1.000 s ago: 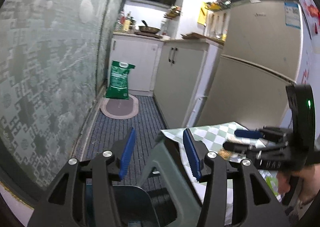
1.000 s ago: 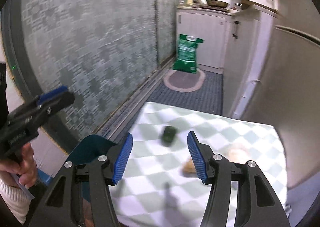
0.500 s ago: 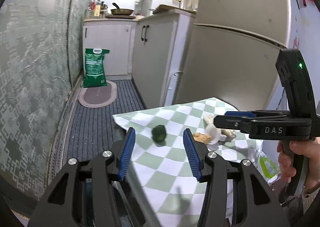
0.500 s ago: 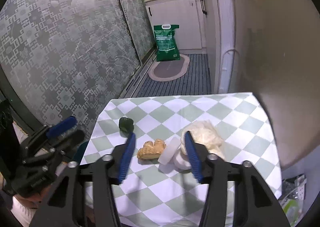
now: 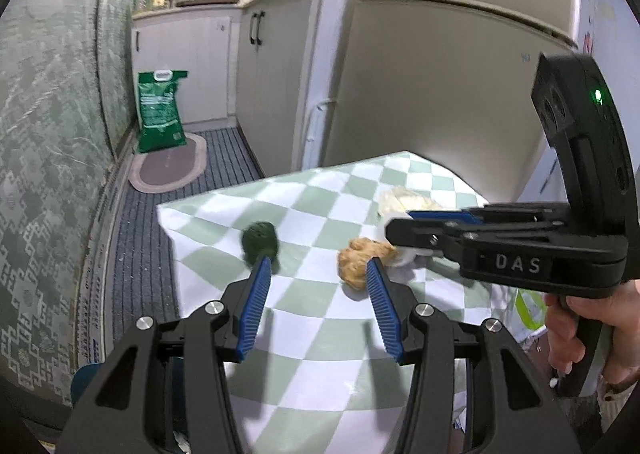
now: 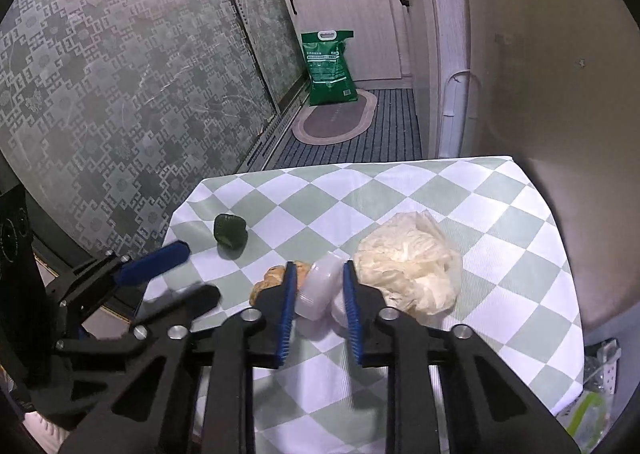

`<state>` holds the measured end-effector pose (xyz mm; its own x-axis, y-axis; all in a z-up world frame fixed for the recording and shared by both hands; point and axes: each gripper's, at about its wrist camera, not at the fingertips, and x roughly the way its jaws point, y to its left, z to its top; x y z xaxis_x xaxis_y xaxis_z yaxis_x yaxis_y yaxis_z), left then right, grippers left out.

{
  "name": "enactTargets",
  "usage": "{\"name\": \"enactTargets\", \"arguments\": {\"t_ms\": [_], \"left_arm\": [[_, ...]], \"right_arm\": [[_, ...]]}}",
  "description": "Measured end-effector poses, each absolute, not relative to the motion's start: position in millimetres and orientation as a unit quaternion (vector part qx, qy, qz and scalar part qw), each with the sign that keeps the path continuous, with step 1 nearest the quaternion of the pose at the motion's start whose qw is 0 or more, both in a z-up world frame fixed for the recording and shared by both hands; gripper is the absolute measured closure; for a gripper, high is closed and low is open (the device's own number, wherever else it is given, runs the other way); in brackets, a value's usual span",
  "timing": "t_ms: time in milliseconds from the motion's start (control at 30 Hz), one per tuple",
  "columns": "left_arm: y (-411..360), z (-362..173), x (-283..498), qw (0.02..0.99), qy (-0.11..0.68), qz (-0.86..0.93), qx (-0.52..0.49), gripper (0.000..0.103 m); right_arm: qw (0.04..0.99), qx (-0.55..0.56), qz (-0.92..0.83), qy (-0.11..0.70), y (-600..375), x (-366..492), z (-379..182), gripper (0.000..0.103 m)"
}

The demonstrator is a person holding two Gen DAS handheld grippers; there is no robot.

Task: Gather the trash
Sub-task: 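Grasp the bread crust with the left gripper while the right gripper grasps the white cap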

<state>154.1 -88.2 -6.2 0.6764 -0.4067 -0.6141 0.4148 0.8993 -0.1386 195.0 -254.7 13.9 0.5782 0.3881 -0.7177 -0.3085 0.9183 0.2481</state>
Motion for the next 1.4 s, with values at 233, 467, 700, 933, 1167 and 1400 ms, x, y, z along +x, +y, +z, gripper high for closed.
{"name": "enactTargets", "arguments": {"t_ms": [233,467,700,933,1167,1400], "left_arm": [[-101.7,-11.7,157.5,0.909,0.344,-0.235,0.011,0.050],[-111.7,-16.3,162.6,0.905,0.353,-0.239,0.009,0.051],[-127.9,-21.4,166.5,0.901,0.364,-0.237,0.019,0.045],[-139.0,-26.4,170.4,0.899,0.377,-0.220,0.024,0.045],[-142.1,-27.7,174.4,0.901,0.381,-0.206,0.021,0.048],[-138.8,-27.1,173.9,0.908,0.372,-0.193,0.019,0.056]], "right_arm": [[0.891,0.056,0.207,0.399,-263.2,191.8,21.5,0.092],[0.895,0.068,0.210,0.389,-275.2,189.8,29.1,0.092],[0.900,0.078,0.221,0.368,-284.2,181.8,39.4,0.092],[0.905,0.079,0.226,0.351,-294.5,172.9,51.0,0.092],[0.908,0.076,0.233,0.341,-302.7,165.4,56.0,0.092],[0.914,0.084,0.231,0.322,-321.6,156.3,68.7,0.092]]}}
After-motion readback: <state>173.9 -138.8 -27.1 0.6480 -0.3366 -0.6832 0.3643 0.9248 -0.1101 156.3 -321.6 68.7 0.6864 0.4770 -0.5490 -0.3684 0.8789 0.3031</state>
